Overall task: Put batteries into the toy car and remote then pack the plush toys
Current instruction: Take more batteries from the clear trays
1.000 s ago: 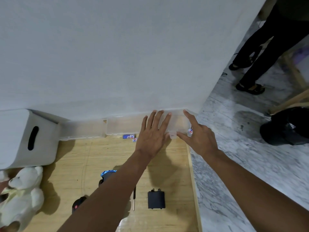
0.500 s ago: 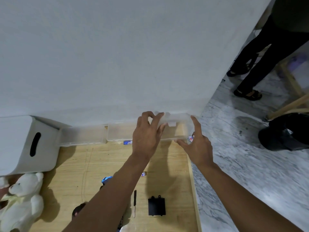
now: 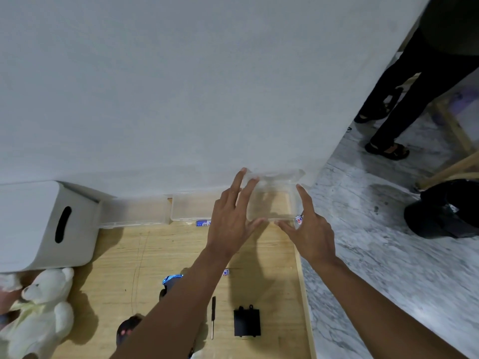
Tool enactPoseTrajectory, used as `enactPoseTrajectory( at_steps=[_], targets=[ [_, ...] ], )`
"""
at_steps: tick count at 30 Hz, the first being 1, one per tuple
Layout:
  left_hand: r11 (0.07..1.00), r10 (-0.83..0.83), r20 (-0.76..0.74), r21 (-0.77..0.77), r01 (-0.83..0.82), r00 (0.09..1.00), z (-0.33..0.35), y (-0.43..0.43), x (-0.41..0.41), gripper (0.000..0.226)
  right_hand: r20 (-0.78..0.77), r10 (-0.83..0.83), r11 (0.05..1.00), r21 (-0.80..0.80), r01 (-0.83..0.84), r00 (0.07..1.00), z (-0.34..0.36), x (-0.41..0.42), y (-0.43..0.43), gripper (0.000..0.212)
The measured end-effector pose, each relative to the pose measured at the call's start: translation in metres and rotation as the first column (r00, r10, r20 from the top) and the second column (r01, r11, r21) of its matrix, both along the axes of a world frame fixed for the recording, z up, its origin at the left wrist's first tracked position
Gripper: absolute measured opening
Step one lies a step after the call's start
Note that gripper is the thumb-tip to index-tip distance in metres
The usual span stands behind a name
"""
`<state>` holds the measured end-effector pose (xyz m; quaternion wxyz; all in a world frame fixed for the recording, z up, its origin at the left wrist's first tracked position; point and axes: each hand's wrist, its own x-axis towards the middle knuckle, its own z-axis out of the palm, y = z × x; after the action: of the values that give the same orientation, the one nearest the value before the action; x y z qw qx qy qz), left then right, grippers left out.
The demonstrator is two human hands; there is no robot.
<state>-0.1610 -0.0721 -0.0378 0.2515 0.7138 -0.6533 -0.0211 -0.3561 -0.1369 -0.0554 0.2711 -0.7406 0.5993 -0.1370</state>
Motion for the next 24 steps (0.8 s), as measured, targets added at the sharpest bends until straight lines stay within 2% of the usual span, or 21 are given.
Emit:
enactPoseTrajectory(
  at_steps=[3,5,7,9,11,13,16,20,24],
  targets=[
    [1.000,0.016,0.030,-0.009,-0.015,0.999,-0.003,0.000,0.001,0.089,-0.027,0.016,1.000,0.003,-0.016,1.000,-0.001,0.000,-0.001,0.099],
    [1.000,0.018,0.047,-0.010,-0.018,0.999,-0.004,-0.001,0.001,0.090,0.011,0.020,1.000,0.002,-0.020,1.000,-0.001,-0.003,-0.002,0.094],
    [1.000,0.017,0.057,-0.002,-0.017,0.998,-0.004,0.000,0.002,0.089,0.118,0.027,1.000,-0.017,-0.025,0.993,0.000,-0.008,-0.003,0.076],
    [1.000,0.020,0.065,0.001,-0.020,0.998,-0.003,0.001,0.002,0.089,0.216,0.069,0.994,-0.097,-0.048,0.974,0.003,-0.015,-0.003,0.049],
    [1.000,0.022,0.059,0.002,-0.022,0.998,-0.003,0.000,0.002,0.089,0.235,0.099,0.987,-0.143,-0.067,0.967,0.007,-0.020,-0.009,0.036],
    [1.000,0.021,0.048,0.007,-0.021,0.999,-0.003,0.000,0.001,0.088,0.173,0.140,0.987,-0.098,-0.125,0.975,0.014,-0.021,-0.020,0.046],
    [0.999,0.032,0.045,0.009,-0.033,0.998,-0.003,0.000,0.001,0.090,-0.009,0.287,0.958,-0.024,-0.287,0.958,0.029,-0.005,-0.039,0.054],
    [1.000,0.031,0.059,-0.001,-0.031,0.998,-0.004,0.000,0.001,0.090,-0.225,0.460,0.885,0.034,-0.465,0.859,0.047,0.034,-0.053,0.048],
    [0.999,0.035,0.060,0.005,-0.035,0.998,-0.006,0.001,0.002,0.087,-0.422,0.543,0.800,-0.002,-0.600,0.726,0.050,0.058,-0.057,0.047]
  ],
)
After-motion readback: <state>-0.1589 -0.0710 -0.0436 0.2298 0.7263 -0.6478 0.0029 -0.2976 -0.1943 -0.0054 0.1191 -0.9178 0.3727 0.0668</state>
